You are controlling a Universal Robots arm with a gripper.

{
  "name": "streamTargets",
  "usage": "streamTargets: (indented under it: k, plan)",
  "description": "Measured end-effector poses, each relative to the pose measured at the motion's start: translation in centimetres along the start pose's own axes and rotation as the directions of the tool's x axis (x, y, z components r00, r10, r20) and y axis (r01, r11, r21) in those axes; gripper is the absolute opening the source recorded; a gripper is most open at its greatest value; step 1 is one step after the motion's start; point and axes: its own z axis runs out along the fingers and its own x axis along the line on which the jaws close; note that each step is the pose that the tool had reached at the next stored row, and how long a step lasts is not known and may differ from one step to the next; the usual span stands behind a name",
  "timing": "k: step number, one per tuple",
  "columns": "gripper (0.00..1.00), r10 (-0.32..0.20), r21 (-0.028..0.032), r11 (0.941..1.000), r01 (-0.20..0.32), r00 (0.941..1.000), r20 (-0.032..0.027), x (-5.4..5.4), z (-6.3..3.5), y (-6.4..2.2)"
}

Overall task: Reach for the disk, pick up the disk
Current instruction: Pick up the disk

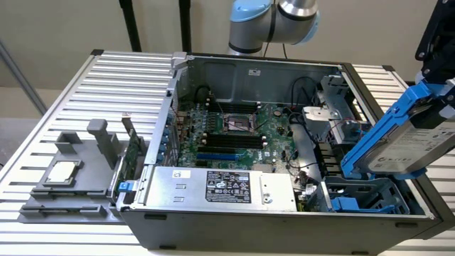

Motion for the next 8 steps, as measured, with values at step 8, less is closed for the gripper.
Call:
streamTargets:
  k: [8]
  plan:
    - [0.33, 0.000, 0.0024, 1.0000, 0.000, 1.0000, -0.0026, -0.07, 0.02, 0.20]
